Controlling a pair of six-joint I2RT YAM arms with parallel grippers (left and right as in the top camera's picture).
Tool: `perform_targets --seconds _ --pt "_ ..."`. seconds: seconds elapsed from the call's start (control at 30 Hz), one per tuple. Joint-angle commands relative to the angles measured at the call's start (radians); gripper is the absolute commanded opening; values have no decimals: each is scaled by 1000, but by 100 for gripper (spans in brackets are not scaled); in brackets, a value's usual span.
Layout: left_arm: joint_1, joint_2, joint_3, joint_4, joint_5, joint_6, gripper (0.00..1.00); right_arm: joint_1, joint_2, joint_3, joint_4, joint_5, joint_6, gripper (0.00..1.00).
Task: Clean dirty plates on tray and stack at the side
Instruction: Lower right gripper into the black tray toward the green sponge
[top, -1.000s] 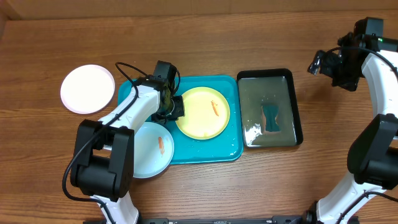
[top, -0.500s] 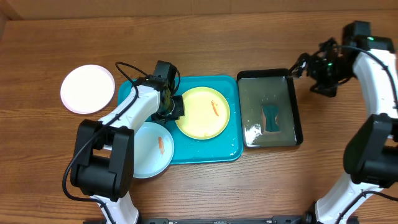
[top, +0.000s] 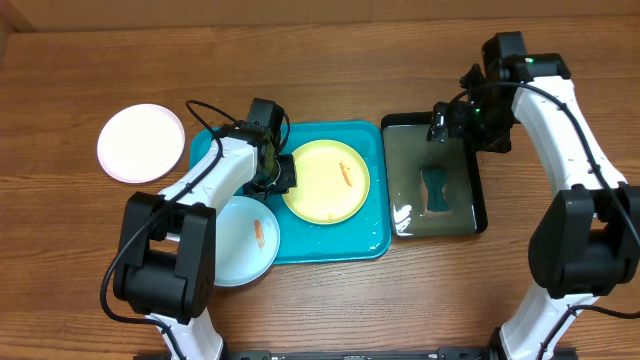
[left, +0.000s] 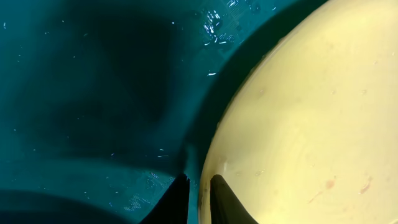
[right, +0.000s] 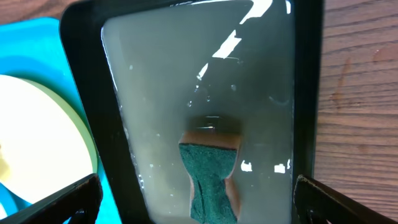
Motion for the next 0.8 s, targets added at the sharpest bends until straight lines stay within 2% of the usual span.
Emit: perform_targets --seconds 0.0,0.27,0.77 --pt "-24 -19 -11 0 -29 -19 15 24 -14 14 -1 34 -3 100" --pt "-47 -40 -11 8 -90 -44 13 72 -14 14 -18 35 -3 100" --pt "-43 -84 -12 13 -80 -43 15 77 -14 -47 -42 49 -3 100"
